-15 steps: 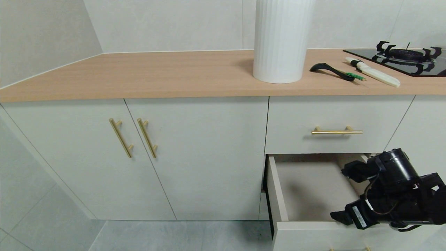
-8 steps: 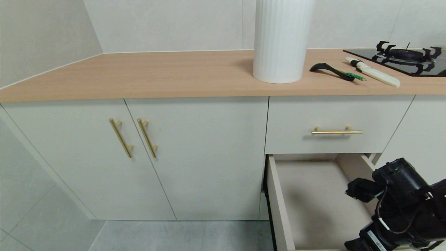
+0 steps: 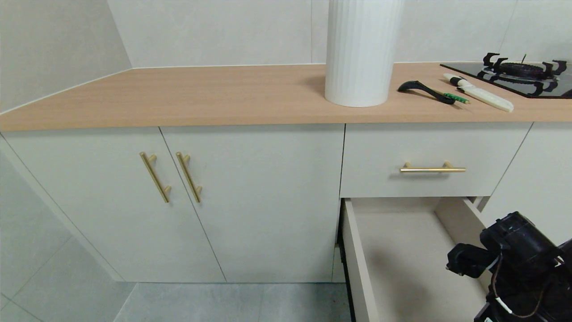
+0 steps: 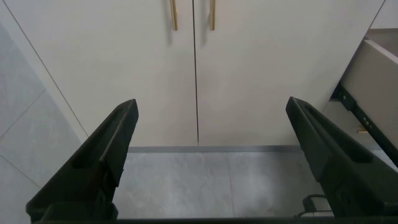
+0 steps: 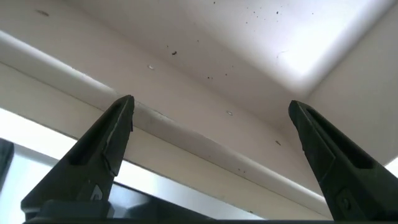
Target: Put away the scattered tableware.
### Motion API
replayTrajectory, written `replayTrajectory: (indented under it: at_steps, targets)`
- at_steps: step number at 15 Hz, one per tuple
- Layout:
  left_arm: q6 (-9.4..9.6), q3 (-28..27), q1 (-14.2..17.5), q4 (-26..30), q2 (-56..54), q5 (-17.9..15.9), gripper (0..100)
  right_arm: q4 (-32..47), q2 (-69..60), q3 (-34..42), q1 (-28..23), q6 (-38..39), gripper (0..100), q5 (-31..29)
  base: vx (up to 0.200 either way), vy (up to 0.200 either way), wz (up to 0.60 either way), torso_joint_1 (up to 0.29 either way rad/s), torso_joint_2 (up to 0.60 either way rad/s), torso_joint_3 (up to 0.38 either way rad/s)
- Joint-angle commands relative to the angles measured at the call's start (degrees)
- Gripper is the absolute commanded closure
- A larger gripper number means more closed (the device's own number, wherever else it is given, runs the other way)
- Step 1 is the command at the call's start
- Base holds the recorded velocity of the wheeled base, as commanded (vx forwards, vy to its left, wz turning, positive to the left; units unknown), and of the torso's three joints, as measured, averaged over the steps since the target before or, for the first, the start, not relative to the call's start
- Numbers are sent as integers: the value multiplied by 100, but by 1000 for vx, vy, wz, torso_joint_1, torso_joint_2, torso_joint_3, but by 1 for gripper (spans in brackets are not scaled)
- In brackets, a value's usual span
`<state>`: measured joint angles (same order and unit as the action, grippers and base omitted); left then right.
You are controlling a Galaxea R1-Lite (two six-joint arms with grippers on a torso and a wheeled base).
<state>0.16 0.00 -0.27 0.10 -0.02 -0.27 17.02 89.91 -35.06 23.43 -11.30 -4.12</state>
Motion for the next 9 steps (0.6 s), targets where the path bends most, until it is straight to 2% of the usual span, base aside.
replayTrajectory:
  at_steps: [1, 3, 5, 6, 8, 9]
  targets:
    - [2, 0, 0, -1, 2, 0, 0, 74, -26, -10, 56, -4, 0, 17, 0, 0, 0, 0, 0, 0]
    - [2, 0, 0, -1, 2, 0, 0, 3, -17, -133, 48, 49, 0, 8, 0, 0, 0, 0, 0, 0]
    - [2, 0, 0, -1, 2, 0, 0, -137, 9, -598, -58, 743, 0, 17, 0, 0, 0, 0, 0, 0]
    - [2, 0, 0, -1, 2, 0, 0, -445, 1, -845, -119, 1288, 0, -1, 0, 0, 0, 0, 0, 0]
    - [2, 0, 0, -1, 2, 0, 0, -876, -8, -906, -216, 1490, 0, -27, 0, 0, 0, 0, 0, 0]
    - [2, 0, 0, -1, 2, 0, 0, -1588, -78, -880, -489, 1578, 0, -36, 0, 0, 0, 0, 0, 0]
